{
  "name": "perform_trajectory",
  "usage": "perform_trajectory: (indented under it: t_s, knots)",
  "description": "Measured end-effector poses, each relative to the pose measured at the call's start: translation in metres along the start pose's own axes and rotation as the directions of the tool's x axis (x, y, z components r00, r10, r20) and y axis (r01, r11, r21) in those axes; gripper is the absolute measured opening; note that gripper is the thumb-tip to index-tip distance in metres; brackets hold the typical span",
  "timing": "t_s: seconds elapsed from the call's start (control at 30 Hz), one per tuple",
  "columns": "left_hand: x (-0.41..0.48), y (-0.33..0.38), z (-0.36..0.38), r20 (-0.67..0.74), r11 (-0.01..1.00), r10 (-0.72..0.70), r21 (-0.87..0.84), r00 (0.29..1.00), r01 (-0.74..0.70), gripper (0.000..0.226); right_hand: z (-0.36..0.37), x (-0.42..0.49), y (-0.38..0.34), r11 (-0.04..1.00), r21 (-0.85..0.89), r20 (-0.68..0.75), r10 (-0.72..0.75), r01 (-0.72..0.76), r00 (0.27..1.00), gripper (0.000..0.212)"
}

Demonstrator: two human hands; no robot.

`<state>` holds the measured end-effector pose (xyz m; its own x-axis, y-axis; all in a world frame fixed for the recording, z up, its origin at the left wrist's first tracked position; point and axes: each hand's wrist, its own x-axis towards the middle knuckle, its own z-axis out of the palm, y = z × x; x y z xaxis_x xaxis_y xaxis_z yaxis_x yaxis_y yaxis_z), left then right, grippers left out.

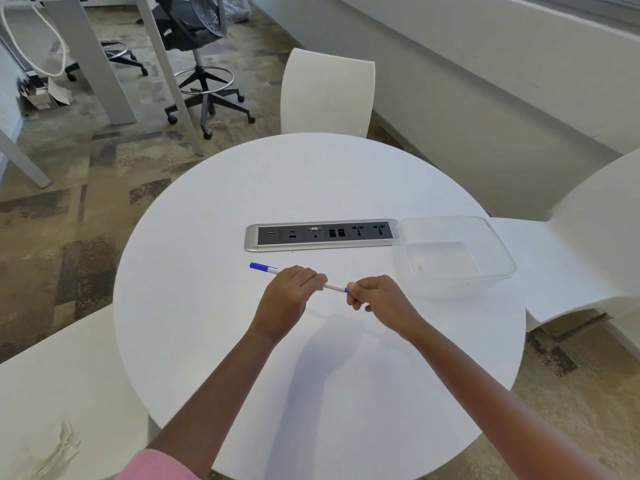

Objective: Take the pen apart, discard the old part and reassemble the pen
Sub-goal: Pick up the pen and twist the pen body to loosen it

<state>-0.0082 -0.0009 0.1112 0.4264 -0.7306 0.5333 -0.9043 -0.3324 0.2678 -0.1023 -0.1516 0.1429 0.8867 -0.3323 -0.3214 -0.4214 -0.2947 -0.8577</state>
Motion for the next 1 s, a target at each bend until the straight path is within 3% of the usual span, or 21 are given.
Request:
perform_trajectory:
  t_s: [0.07, 0.17, 0.23, 0.33, 0.43, 0.53, 0.63, 0.77, 0.87, 1.0]
  knots:
    - [0.0, 0.0, 0.0, 0.003, 1.0, -0.002, 0.001, 1.0, 0.002, 0.028, -0.001, 0.001, 0.0, 1.0, 0.014, -0.006, 0.026, -0.026, 1.0, 0.041]
    - [0.001, -0.001, -0.001, -0.001, 1.0, -0.013, -0.005, 1.0, 0.013, 0.027, 0.003, -0.004, 0.003, 0.963, -0.246, -0.134, -0.143, 0.107, 0.981, 0.025]
    - [0.002, -0.001, -0.002, -0.008, 1.0, -0.016, -0.001, 1.0, 0.016, 0.026, 0.004, -0.007, 0.006, 0.843, -0.485, -0.165, -0.35, 0.233, 0.922, 0.012]
    - [0.002, -0.002, -0.002, -0.012, 1.0, -0.015, 0.004, 1.0, 0.015, 0.026, 0.006, -0.011, 0.007, 0.636, -0.71, -0.139, -0.547, 0.302, 0.826, 0.016]
    - [0.003, 0.0, -0.002, -0.013, 1.0, -0.013, 0.006, 1.0, 0.013, 0.027, 0.005, -0.01, 0.006, 0.522, -0.794, -0.14, -0.655, 0.311, 0.743, 0.015]
    - [0.002, 0.001, -0.001, -0.019, 1.0, -0.021, 0.002, 1.0, 0.021, 0.028, 0.005, -0.007, 0.005, 0.531, -0.772, -0.14, -0.678, 0.349, 0.721, 0.011]
    - [0.001, 0.001, -0.001, -0.02, 1.0, -0.028, 0.0, 0.999, 0.028, 0.028, 0.007, -0.005, 0.003, 0.635, -0.692, -0.143, -0.586, 0.343, 0.797, 0.012]
    - [-0.001, -0.001, 0.0, -0.001, 1.0, -0.009, 0.0, 1.0, 0.009, 0.029, 0.002, -0.002, -0.003, 0.956, -0.278, -0.064, -0.111, 0.089, 0.992, 0.034]
    - [-0.003, -0.001, -0.001, 0.009, 1.0, -0.009, 0.002, 1.0, 0.009, 0.028, -0.004, 0.001, -0.006, 0.988, 0.026, 0.09, 0.152, -0.155, 0.984, 0.043]
    - [-0.004, -0.003, -0.001, 0.005, 1.0, -0.022, 0.001, 1.0, 0.022, 0.027, -0.007, -0.002, -0.003, 0.994, -0.003, 0.072, 0.111, -0.111, 0.991, 0.046]
